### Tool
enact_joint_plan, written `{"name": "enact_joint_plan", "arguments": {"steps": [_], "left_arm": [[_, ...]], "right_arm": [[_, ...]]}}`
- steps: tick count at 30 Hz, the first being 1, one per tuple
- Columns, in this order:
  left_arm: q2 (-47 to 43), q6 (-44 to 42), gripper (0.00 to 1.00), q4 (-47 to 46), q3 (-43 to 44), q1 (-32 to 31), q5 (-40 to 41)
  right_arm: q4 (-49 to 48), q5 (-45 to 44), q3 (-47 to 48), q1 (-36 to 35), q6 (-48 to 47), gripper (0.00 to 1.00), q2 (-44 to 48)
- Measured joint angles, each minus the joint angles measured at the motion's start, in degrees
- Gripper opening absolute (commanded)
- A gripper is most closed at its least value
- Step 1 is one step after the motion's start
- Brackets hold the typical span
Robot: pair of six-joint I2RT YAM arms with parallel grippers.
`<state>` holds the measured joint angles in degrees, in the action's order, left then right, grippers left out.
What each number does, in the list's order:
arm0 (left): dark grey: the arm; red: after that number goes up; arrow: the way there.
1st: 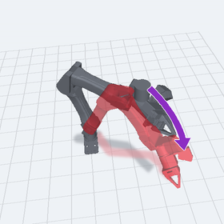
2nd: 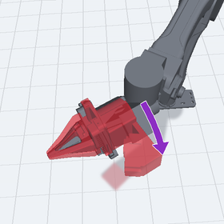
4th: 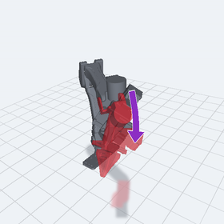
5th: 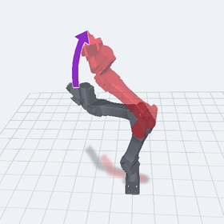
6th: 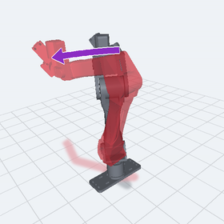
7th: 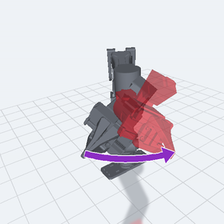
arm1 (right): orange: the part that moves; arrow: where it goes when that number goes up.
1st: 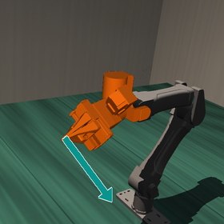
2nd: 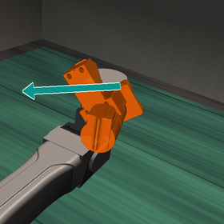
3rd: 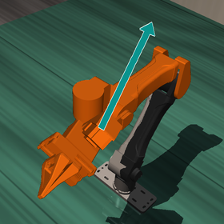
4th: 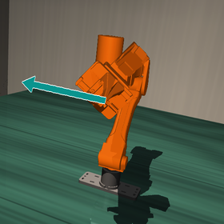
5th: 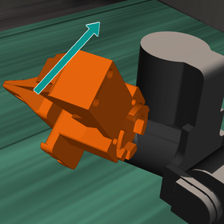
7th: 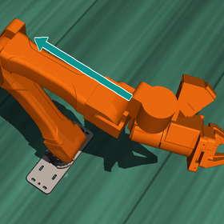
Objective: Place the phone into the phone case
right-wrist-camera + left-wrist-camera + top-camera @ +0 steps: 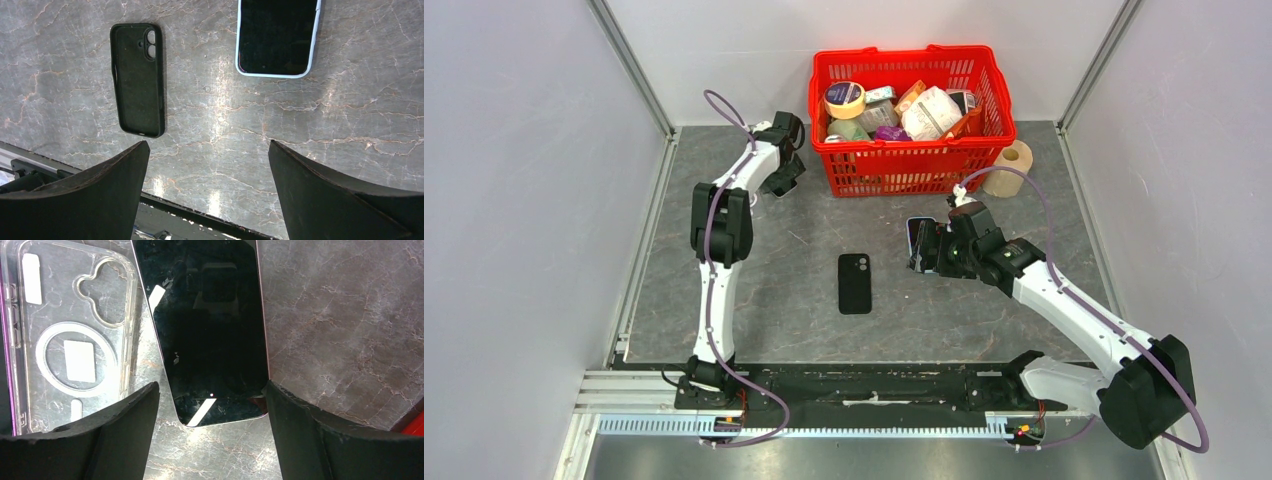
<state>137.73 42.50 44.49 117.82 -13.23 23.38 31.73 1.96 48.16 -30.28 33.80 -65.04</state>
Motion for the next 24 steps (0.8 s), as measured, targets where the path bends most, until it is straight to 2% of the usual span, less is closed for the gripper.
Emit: {"name": "enact_joint_plan", "arguments": {"steps": [11, 12, 24], "left_arm": [[-0.09, 0.35, 0.89, 0.04, 0.00, 0.15, -1.05], [0.00, 0.48, 0.89, 0.13, 0.17, 0.17, -1.25], [2.16, 2.86, 0.92, 2.14, 3.78, -0.02, -1.11]], "right_arm": [[0.04, -0.09, 0.00, 0.00, -0.13, 0.96, 0.22], [0.04, -0.11, 0.00, 0.00, -0.20, 1.00, 0.22], [0.09, -0.24, 0.00, 0.00, -0.87, 0.99, 0.22]]}}
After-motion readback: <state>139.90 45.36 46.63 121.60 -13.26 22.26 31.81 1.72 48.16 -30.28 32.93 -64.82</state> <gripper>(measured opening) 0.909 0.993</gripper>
